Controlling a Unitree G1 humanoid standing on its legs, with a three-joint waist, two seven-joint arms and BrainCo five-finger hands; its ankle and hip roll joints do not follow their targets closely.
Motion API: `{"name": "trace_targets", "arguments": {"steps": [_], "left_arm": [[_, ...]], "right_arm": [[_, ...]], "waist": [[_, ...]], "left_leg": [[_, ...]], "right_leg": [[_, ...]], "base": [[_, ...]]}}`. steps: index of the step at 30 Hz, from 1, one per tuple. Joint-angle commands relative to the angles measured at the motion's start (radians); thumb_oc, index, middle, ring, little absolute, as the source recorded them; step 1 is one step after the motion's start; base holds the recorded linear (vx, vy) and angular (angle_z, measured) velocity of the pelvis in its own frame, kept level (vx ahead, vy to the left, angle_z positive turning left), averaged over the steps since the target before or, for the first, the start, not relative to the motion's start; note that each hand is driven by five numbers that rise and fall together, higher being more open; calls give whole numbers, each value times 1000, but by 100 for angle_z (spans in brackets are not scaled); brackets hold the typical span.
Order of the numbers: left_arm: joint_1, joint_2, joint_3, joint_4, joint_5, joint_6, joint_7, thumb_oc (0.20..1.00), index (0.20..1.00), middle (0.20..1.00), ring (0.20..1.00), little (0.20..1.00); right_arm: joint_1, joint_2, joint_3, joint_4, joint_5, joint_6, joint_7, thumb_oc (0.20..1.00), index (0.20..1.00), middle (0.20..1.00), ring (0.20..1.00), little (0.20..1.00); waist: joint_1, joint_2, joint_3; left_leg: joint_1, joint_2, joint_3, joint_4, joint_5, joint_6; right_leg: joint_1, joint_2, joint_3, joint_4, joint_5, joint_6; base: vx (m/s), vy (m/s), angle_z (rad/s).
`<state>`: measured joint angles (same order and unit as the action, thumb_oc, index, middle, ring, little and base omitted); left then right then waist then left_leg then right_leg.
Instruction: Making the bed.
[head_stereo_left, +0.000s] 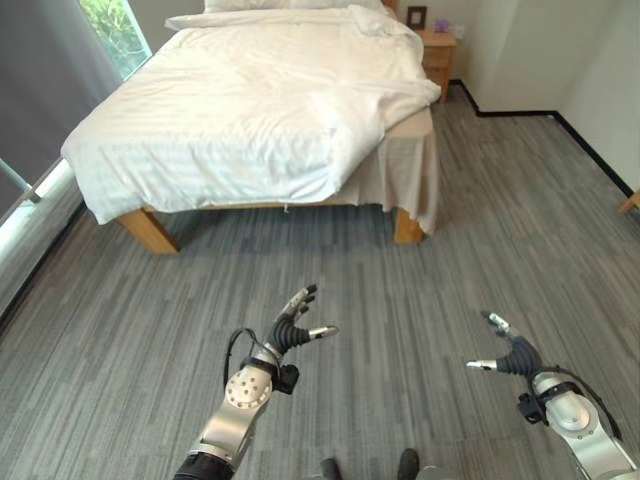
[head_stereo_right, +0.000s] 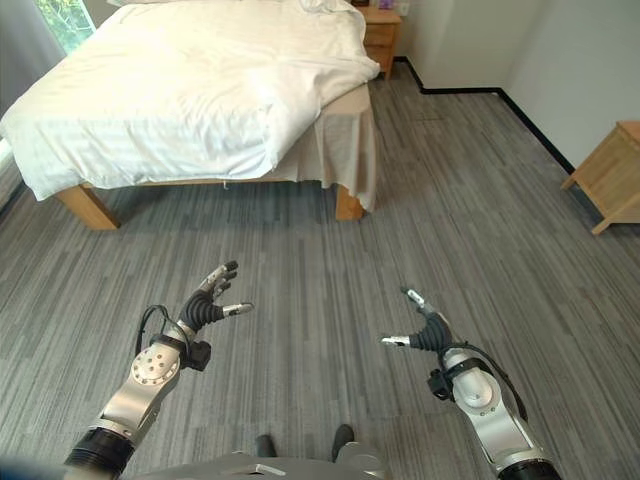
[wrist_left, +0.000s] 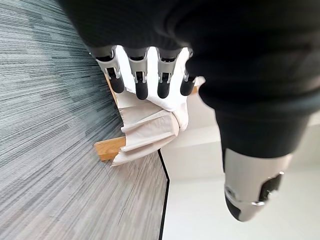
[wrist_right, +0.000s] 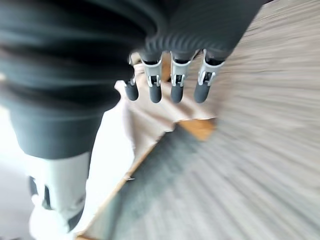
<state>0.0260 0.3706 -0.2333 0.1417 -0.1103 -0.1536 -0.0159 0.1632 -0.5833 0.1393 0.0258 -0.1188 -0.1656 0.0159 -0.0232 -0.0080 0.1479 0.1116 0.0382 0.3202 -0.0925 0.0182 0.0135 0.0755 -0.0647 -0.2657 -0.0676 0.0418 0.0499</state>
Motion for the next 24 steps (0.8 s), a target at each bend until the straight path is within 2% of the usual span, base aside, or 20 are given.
{"name": "trace_targets", "arguments": {"steps": [1, 4, 5, 7, 8, 9, 10, 11, 12, 13, 14, 15, 18, 20, 21, 22, 23, 24], "left_arm": [[-33, 41, 27, -72, -28, -83, -12, 1000, 1000, 1000, 1000, 1000], [-36, 53, 23, -115, -51, -86, -13, 1000, 1000, 1000, 1000, 1000], [-41, 63, 22, -141, -68, -81, -11, 1000, 1000, 1000, 1000, 1000], [-49, 69, 17, -155, -78, -81, -11, 1000, 1000, 1000, 1000, 1000], [-49, 71, 15, -155, -83, -81, -15, 1000, 1000, 1000, 1000, 1000], [-48, 69, 11, -152, -90, -80, -21, 1000, 1000, 1000, 1000, 1000], [-47, 62, 1, -149, -116, -77, -33, 1000, 1000, 1000, 1000, 1000], [-47, 62, 2, -149, -117, -77, -34, 1000, 1000, 1000, 1000, 1000], [-39, 56, -1, -151, -128, -75, -47, 1000, 1000, 1000, 1000, 1000], [-38, 55, -1, -151, -132, -71, -50, 1000, 1000, 1000, 1000, 1000], [-37, 55, 0, -151, -132, -71, -51, 1000, 1000, 1000, 1000, 1000], [-42, 45, 1, -144, -132, -73, -52, 1000, 1000, 1000, 1000, 1000], [-64, 30, -11, -127, -127, -80, -49, 1000, 1000, 1000, 1000, 1000], [-77, 13, -36, -113, -126, -82, -55, 1000, 1000, 1000, 1000, 1000], [-79, 6, -44, -115, -125, -82, -55, 1000, 1000, 1000, 1000, 1000], [-77, 0, -53, -117, -126, -84, -61, 1000, 1000, 1000, 1000, 1000], [-79, -11, -64, -115, -138, -84, -56, 1000, 1000, 1000, 1000, 1000], [-92, -24, -85, -118, -169, -75, -57, 1000, 1000, 1000, 1000, 1000]], "right_arm": [[-62, -27, -28, -55, 13, -73, 17, 1000, 1000, 1000, 1000, 1000], [-65, -28, -41, -111, 3, -76, 24, 1000, 1000, 1000, 1000, 1000], [-73, -20, -45, -148, 10, -71, 33, 1000, 1000, 1000, 1000, 1000], [-82, -9, -42, -170, 15, -64, 43, 1000, 1000, 1000, 1000, 1000], [-79, -5, -41, -169, 17, -63, 44, 1000, 1000, 1000, 1000, 1000], [-77, -3, -39, -167, 17, -61, 47, 1000, 1000, 1000, 1000, 1000], [-65, 6, -34, -160, 31, -56, 54, 1000, 1000, 1000, 1000, 1000], [-65, 5, -34, -160, 31, -56, 54, 1000, 1000, 1000, 1000, 1000], [-46, 13, -30, -150, 34, -51, 58, 1000, 1000, 1000, 1000, 1000], [-41, 17, -27, -141, 34, -46, 59, 1000, 1000, 1000, 1000, 1000], [-41, 17, -26, -140, 34, -46, 58, 1000, 1000, 1000, 1000, 1000], [-33, 28, -21, -132, 37, -41, 62, 1000, 1000, 1000, 1000, 1000], [-5, 36, -22, -128, 37, -37, 64, 1000, 1000, 1000, 1000, 1000], [37, 28, -35, -136, 36, -36, 77, 1000, 1000, 1000, 1000, 1000], [55, 24, -43, -133, 41, -35, 83, 1000, 1000, 1000, 1000, 1000], [64, 14, -48, -134, 45, -35, 88, 1000, 1000, 1000, 1000, 1000], [66, 3, -41, -115, 59, -37, 86, 1000, 1000, 1000, 1000, 1000], [50, -34, -32, -104, 55, -42, 74, 1000, 1000, 1000, 1000, 1000]], "waist": [[17, -43, -15], [16, -44, 1], [5, -38, 26], [-17, -15, 52], [-26, -12, 56], [-34, -13, 60], [-57, -14, 69], [-60, -11, 70], [-77, -23, 74], [-91, -26, 76], [-93, -23, 76], [-117, -20, 83], [-168, -10, 93], [-192, -6, 85], [-204, 4, 79], [-206, 15, 81], [-199, 35, 87], [-178, 33, 108]], "left_leg": [[14, 47, 18, 5, -37, -67], [19, 42, 27, 5, -49, -51], [34, 36, 32, 5, -62, -38], [69, 45, 32, 5, -82, -32], [84, 39, 32, 5, -95, -31], [92, 31, 27, 5, -104, -32], [118, 19, 18, 5, -133, -38], [120, 23, 15, 5, -136, -39], [145, 7, 11, 5, -164, -54], [170, 8, 9, 5, -183, -65], [170, 11, 8, 5, -186, -65], [207, 22, 2, 5, -214, -88], [282, 42, -18, 5, -270, -122], [325, 43, -44, 5, -296, -130], [355, 52, -52, 5, -278, -145], [352, 75, -55, 48, -231, -160], [319, 115, -60, 174, -138, -187], [172, 185, -88, 491, 70, -223]], "right_leg": [[71, -119, 37, 11, -6, 145], [20, -126, 40, 136, -12, 164], [-70, -143, 62, 303, 27, 209], [-164, -138, 84, 462, 55, 212], [-184, -142, 81, 467, 45, 212], [-201, -140, 84, 443, 38, 208], [-237, -134, 73, 362, 9, 179], [-231, -131, 68, 357, 8, 178], [-261, -147, 53, 221, 29, 167], [-280, -156, 34, 144, 65, 169], [-271, -152, 29, 128, 72, 170], [-308, -161, -3, 39, 123, 183], [-382, -189, 6, 11, 157, 201], [-365, -187, 34, 5, 174, 198], [-353, -182, 42, 10, 184, 192], [-336, -172, 34, 12, 186, 181], [-297, -139, 31, 12, 177, 157], [-210, -102, 2, 5, 125, 87]], "base": [[62, 26, 1], [18, 61, -6], [12, 100, -27], [181, 98, -23], [296, 61, -10], [404, -28, 3], [325, -46, -2], [477, -155, 0], [420, -175, 4], [420, -169, 14], [439, -174, 22], [451, -189, 18], [545, -236, 29], [507, -249, 42], [449, -261, 67], [401, -312, 71], [386, -496, 66], [289, -436, 37]]}}
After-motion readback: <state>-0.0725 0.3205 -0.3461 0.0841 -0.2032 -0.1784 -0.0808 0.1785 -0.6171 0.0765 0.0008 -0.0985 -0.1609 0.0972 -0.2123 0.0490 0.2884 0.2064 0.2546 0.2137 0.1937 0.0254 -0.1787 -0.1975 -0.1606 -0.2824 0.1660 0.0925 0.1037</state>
